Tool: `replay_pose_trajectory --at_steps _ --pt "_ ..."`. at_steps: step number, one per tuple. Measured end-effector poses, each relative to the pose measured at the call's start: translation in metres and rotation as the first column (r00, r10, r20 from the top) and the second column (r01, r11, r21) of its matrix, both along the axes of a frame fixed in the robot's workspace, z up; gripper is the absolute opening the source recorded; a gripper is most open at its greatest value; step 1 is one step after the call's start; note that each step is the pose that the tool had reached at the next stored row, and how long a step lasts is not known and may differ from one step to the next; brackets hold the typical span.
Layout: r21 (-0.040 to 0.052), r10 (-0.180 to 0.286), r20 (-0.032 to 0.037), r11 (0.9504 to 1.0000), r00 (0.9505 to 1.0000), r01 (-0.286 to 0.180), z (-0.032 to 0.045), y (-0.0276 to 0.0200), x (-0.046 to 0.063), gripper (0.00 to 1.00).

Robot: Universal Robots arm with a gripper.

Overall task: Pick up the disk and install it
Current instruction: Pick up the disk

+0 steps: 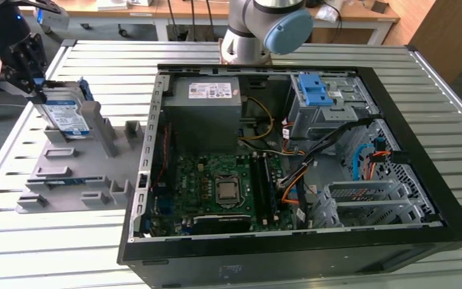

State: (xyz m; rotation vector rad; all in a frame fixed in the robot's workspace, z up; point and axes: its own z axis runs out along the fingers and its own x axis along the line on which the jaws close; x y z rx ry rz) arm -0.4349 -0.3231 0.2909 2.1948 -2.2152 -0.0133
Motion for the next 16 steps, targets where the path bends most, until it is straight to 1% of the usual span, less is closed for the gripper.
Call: replay_pose_trajectory --at_steps 7,8,13,14,16 --pt "0.0001 0.0 0.0001 1.0 1.0 0.0 -0.0001 0.0 0.0 0.38" --pt "0.0001 0.0 0.0001 1.0 1.0 0.0 -0.0001 0.0 0.0 0.44" --pt "0.0 -0.001 0.0 1.0 1.0 0.001 0.0 0.0 0.0 0.43" --pt "-0.0001 -0.001 0.0 1.0 1.0 0.001 0.0 0.0 0.0 0.36" --pt "0.0 -0.001 0.0 1.0 1.0 0.001 0.0 0.0 0.0 0.36"
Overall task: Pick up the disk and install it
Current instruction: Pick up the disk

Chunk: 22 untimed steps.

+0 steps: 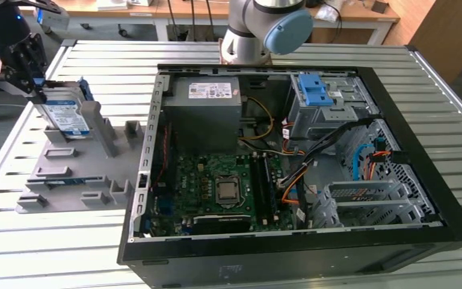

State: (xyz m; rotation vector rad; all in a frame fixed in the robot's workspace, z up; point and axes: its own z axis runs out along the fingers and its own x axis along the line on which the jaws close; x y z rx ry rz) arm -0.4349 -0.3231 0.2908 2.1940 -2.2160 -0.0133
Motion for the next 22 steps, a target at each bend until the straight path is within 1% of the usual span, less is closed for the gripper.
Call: replay_pose_trajectory --at_steps 5,12,22 --pt "0.0001 0.0 0.0001 1.0 1.0 0.0 0.0003 0.0 0.0 0.36" --pt "0.0001 0.0 0.0002 1.0 1.0 0.0 0.0043 0.0 0.0 0.36" --pt "0.0 0.0 -0.0001 1.0 1.0 0.0 0.0054 0.0 0.0 0.36"
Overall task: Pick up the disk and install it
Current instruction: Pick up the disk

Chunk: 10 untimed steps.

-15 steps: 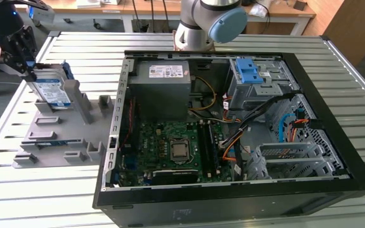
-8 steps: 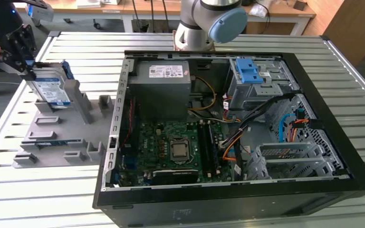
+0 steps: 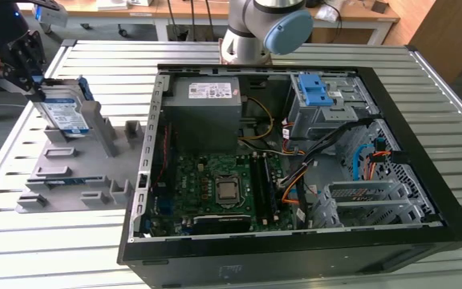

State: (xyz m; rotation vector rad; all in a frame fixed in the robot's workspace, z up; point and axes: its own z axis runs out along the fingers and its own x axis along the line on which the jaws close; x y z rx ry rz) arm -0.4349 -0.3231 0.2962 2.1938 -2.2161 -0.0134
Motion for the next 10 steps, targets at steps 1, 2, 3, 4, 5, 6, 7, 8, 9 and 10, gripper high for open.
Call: replay_pose_trajectory --at_steps 1,2,3,4,5,6,7,8,9,10 --pt "-0.0002 0.0 -0.0004 1.0 1.0 0.0 0.0007 0.0 0.0 0.36" --pt "-0.0001 0.0 -0.0002 1.0 1.0 0.0 0.0014 0.0 0.0 0.36" --pt "0.0 0.0 0.0 1.0 1.0 0.0 0.0025 0.0 0.0 0.36" --pt "0.0 0.0 0.0001 1.0 1.0 0.0 0.0038 0.0 0.0 0.36" --pt "0.0 0.0 0.0001 1.0 1.0 0.0 0.0051 0.0 0.0 0.36" --pt "-0.0001 0.0 0.0 1.0 1.0 0.0 0.0064 0.0 0.0 0.36" --pt "0.0 0.0 0.0001 1.0 1.0 0.0 0.0075 0.0 0.0 0.36" --pt "0.0 0.0 0.0002 1.0 1.0 0.0 0.0087 0.0 0.0 0.36" --pt "0.0 0.0 0.0001 1.0 1.0 0.0 0.0099 0.0 0.0 0.36" --pt "0.0 0.0 0.0002 1.0 1.0 0.0 0.0111 0.0 0.0 0.36"
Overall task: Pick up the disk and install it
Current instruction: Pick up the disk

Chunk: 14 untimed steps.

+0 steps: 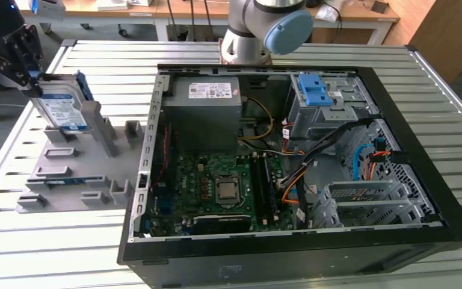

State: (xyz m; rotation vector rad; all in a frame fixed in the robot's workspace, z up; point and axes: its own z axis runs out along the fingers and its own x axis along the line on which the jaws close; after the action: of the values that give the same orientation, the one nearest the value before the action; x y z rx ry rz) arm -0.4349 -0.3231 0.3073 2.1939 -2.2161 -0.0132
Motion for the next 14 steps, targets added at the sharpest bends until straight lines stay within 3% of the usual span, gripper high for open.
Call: replay_pose_trajectory --at_steps 14 --pt "0.0 0.0 -0.0002 1.0 1.0 0.0 0.0192 0.0 0.0 0.36"
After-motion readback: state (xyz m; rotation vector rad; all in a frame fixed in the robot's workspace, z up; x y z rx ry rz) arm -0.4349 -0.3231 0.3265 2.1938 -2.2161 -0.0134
